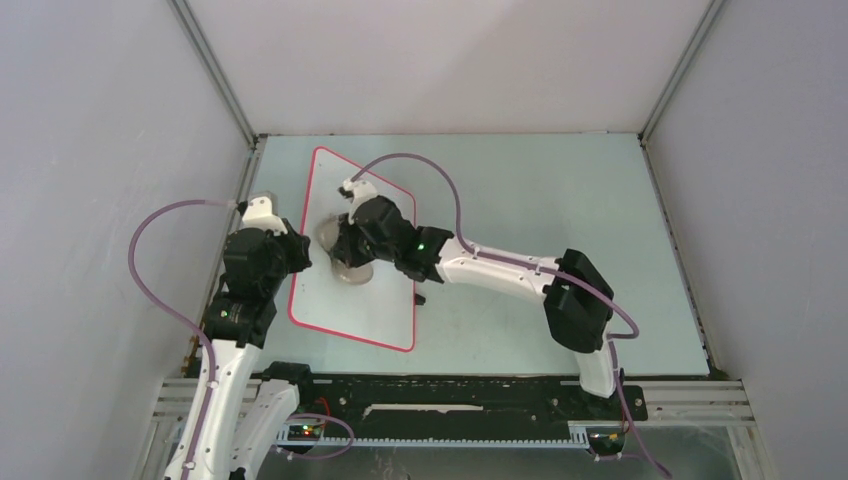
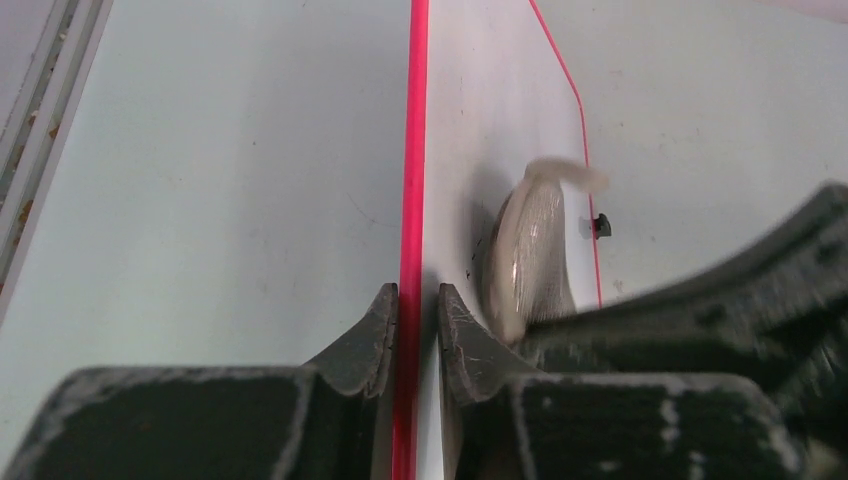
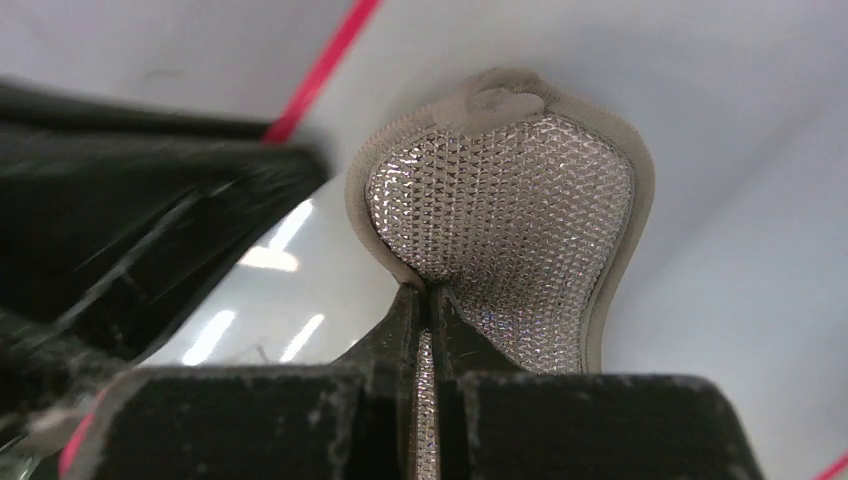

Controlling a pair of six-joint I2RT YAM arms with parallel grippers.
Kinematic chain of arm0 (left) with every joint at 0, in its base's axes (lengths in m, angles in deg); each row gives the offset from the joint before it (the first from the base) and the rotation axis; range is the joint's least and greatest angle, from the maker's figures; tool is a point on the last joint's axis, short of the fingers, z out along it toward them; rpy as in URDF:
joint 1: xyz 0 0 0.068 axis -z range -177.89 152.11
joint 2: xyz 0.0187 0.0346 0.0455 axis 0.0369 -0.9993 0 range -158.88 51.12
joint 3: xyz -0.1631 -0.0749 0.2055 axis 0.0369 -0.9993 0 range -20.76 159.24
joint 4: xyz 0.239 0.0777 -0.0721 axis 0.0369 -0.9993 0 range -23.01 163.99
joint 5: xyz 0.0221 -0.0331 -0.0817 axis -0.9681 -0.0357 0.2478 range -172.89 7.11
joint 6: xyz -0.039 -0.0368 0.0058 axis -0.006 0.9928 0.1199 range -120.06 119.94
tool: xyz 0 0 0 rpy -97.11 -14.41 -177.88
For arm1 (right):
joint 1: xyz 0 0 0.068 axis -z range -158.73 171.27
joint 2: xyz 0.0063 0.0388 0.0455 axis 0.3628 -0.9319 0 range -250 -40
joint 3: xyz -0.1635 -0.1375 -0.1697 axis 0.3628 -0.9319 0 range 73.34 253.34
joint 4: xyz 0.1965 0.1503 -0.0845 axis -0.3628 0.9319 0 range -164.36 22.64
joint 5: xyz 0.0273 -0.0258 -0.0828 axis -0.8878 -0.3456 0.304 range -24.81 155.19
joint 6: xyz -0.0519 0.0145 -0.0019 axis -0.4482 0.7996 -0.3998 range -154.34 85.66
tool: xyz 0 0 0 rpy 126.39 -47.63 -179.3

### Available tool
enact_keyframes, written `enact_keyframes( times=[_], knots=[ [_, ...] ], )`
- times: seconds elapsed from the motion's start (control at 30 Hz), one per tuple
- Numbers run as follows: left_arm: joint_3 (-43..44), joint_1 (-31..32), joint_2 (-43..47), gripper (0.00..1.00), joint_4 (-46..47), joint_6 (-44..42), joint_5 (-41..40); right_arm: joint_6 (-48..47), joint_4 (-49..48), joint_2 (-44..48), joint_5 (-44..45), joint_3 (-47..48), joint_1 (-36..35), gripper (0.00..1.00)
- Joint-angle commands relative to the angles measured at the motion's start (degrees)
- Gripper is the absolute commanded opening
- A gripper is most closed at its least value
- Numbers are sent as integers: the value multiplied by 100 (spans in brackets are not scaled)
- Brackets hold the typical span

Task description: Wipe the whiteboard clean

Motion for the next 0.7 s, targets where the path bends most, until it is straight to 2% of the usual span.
enact_keyframes(
  times=[0.0, 0.1, 0.23, 0.5, 0.67],
  knots=[
    [-103, 78, -93, 0, -267, -11, 238, 211, -529, 214, -774, -464, -218, 0],
    [-103, 77, -81, 0, -268, -11, 246, 378, -591, 204, -819, -956, 24, 0],
    [-103, 78, -72, 0, -266, -11, 269, 694, -991, 397, -904, -2101, 448, 0],
    [-99, 72, -89, 0, -257, -11, 305, 723, -1219, 999, -478, -3845, 978, 0],
    [-95, 70, -111, 0, -255, -11, 293, 546, -1207, 1218, -162, -3857, 714, 0]
  ],
)
